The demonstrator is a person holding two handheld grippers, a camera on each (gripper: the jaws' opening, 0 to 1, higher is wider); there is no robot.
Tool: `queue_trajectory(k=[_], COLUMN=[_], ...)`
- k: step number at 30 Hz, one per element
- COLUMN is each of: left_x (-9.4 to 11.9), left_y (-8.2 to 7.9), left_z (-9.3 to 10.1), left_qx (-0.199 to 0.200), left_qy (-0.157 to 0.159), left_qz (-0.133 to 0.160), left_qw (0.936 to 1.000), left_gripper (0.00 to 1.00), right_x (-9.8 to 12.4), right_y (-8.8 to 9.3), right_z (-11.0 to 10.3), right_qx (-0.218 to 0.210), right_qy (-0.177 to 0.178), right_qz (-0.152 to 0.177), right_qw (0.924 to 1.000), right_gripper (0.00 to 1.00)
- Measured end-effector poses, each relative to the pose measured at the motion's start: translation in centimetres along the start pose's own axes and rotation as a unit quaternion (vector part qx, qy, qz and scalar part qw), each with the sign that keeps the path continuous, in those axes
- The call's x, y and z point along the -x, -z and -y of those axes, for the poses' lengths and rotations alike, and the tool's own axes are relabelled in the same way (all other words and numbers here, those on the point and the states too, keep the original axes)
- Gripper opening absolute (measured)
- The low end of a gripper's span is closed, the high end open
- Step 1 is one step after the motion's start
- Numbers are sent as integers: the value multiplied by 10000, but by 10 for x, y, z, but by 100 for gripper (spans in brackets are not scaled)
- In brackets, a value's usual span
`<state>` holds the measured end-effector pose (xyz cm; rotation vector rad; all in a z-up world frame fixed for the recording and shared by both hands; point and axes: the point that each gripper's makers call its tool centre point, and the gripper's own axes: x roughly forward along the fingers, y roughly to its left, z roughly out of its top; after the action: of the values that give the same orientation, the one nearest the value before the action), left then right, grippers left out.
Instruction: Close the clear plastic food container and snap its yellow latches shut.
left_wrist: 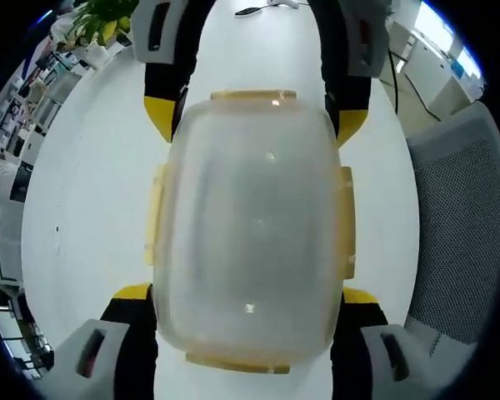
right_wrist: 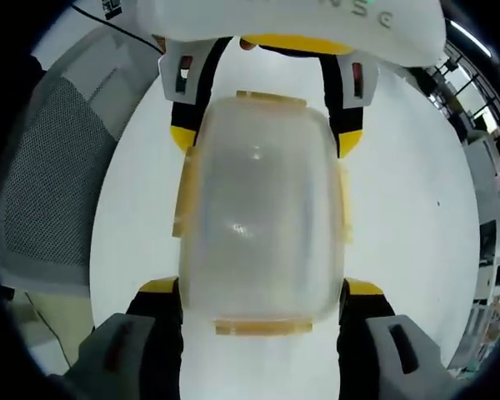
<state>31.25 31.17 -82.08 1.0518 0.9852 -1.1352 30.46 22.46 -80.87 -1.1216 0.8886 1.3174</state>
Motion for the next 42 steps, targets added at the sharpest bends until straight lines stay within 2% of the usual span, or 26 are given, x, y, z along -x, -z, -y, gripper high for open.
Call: queue_trajectory(k=[9, 24, 42], left_x=[1, 5, 4], left_y=[14, 38, 54], left_z=[-4, -16, -39], left_qx=[-2, -24, -233], left_qy=[10, 85, 267], left_qz=[-145, -38, -69], left_qw=[9999, 10000, 9994], left_gripper=[85, 85, 87], right_x=[-4, -13, -20], right_y=[-13, -35, -50], right_z=[4, 15, 33], right_qx=[25, -27, -282], right_qy=[-17, -51, -33], right_qz=[-8, -102, -204], right_qw=[10000, 9999, 9994], right_gripper=[74, 75, 75])
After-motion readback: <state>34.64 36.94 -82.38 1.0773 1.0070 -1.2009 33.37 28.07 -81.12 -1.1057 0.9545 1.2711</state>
